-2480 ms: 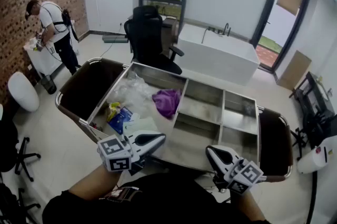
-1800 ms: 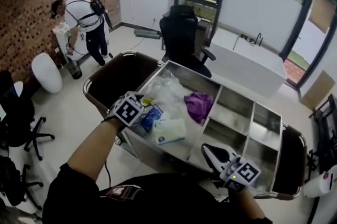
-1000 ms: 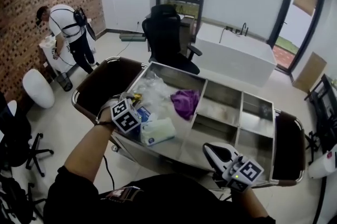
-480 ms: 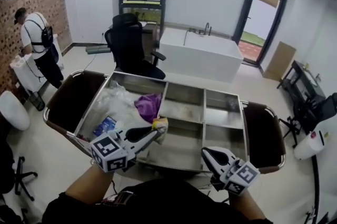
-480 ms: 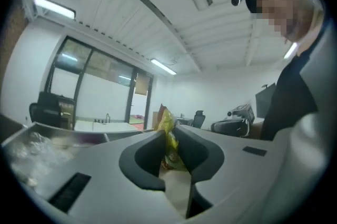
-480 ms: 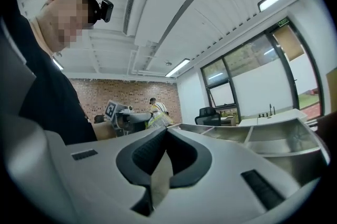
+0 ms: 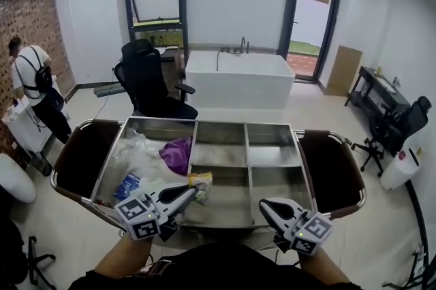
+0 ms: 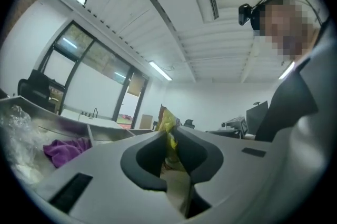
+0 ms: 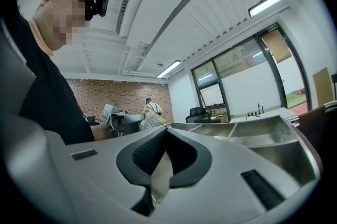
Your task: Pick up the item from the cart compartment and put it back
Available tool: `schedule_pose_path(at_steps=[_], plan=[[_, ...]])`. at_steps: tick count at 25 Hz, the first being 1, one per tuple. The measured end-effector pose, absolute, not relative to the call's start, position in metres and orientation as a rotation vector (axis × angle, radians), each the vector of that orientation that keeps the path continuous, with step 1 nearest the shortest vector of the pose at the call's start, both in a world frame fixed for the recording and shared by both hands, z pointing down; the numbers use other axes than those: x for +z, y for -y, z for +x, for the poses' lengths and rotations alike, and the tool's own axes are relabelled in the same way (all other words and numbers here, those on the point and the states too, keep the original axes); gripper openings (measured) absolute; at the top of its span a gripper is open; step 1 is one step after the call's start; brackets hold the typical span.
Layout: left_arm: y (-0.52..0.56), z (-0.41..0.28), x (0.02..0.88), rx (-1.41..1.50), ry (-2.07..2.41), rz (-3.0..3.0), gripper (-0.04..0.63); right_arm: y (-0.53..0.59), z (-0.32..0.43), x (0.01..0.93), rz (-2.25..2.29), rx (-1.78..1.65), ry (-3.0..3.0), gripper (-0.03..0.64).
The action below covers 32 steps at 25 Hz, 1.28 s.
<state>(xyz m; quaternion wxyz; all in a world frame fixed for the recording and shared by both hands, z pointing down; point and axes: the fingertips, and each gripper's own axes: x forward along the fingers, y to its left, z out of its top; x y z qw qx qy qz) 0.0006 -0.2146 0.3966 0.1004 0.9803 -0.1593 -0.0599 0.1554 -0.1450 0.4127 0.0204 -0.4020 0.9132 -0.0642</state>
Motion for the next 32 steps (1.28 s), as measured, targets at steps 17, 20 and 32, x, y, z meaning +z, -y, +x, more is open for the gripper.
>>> schedule_pose_path(at_steps=[17, 20, 32], plan=[[0.201, -0.018, 0.391, -0.201, 0.424, 2.884, 0.040, 0.145, 0.141, 0.405, -1.226, -0.170, -2.839, -0.003], [0.200, -0.018, 0.391, -0.198, 0.431, 2.885, 0.040, 0.144, 0.142, 0.404, -1.223, -0.164, -2.840, -0.003], [0.200, -0.014, 0.387, -0.197, 0.417, 2.882, 0.040, 0.142, 0.150, 0.400, -1.231, -0.142, -2.816, -0.003]])
